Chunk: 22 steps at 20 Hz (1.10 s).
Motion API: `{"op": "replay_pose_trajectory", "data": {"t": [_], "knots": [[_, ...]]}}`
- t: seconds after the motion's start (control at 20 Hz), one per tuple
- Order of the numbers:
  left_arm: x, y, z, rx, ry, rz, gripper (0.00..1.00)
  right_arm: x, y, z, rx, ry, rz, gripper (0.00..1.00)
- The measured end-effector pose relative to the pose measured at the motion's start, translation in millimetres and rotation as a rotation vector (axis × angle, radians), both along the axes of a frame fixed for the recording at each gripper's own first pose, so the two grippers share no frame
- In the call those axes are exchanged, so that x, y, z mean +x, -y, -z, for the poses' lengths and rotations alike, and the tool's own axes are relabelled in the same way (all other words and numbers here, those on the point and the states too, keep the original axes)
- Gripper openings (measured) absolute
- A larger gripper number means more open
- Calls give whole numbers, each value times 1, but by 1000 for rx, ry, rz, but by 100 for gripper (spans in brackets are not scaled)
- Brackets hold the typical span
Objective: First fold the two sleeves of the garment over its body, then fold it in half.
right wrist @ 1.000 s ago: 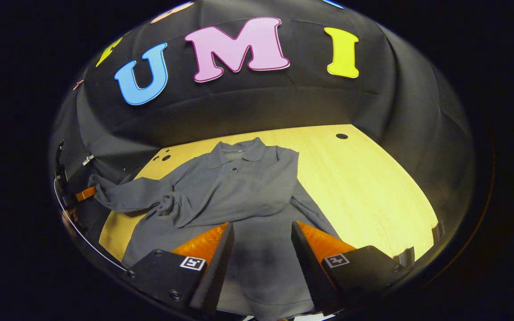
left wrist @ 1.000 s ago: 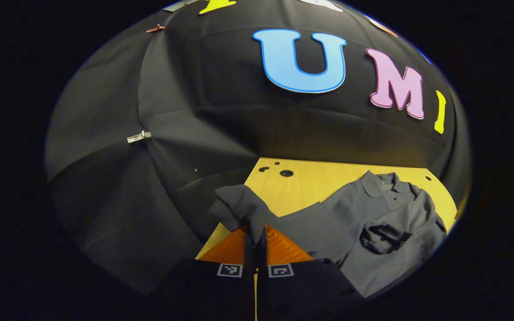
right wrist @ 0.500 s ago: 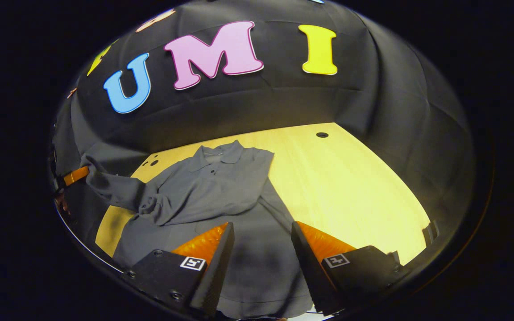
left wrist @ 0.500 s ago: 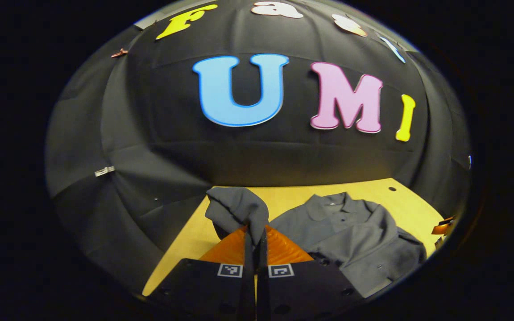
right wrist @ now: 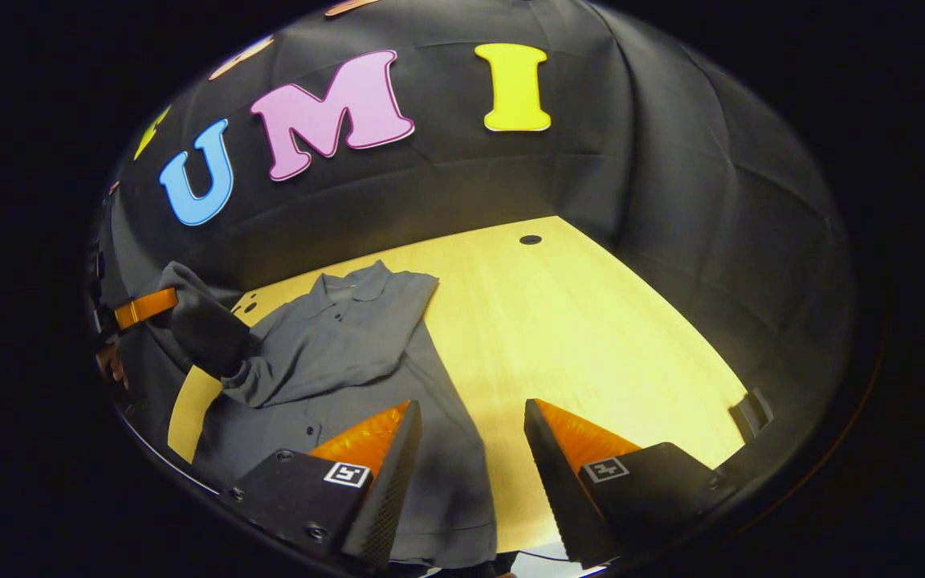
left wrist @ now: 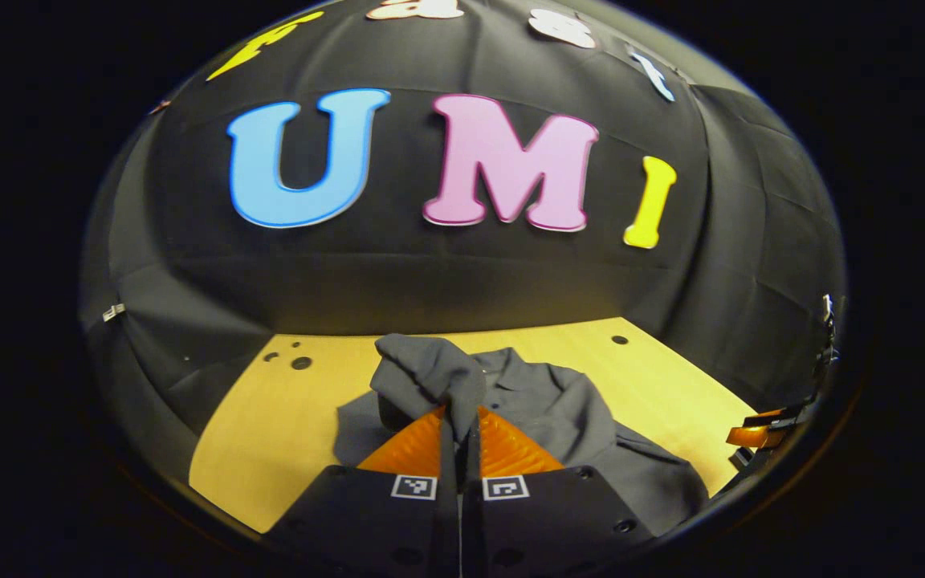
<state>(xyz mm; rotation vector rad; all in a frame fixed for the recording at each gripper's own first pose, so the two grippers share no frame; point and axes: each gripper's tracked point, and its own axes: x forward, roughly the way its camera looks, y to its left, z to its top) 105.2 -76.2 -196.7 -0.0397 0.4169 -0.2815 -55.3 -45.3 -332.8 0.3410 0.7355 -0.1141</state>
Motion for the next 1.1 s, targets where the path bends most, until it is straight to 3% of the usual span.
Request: {"op": "replay_pose_trajectory", "data": {"t": [0.2, 0.55, 0.7, 0.8, 0.95, 1.0, 1.1], "knots": [[1, 62, 32, 24, -48, 65, 7, -11, 23, 20, 4, -39, 2, 81], [2, 128, 107, 76, -147, 107, 11, -19, 48, 49, 23, -97, -37, 81], [1, 140, 128, 94, -172, 113, 24, -19, 55, 55, 27, -107, -46, 81], [-1, 153, 139, 102, -192, 133, 28, -20, 58, 58, 28, -113, -53, 81], [-15, 183, 141, 56, -222, 226, 46, -20, 61, 59, 31, -115, -60, 83], [-22, 190, 138, 39, -224, 255, 58, -19, 60, 60, 32, -114, -62, 83], [-32, 201, 128, -11, -216, 300, 63, -17, 55, 58, 42, -111, -66, 82]]}}
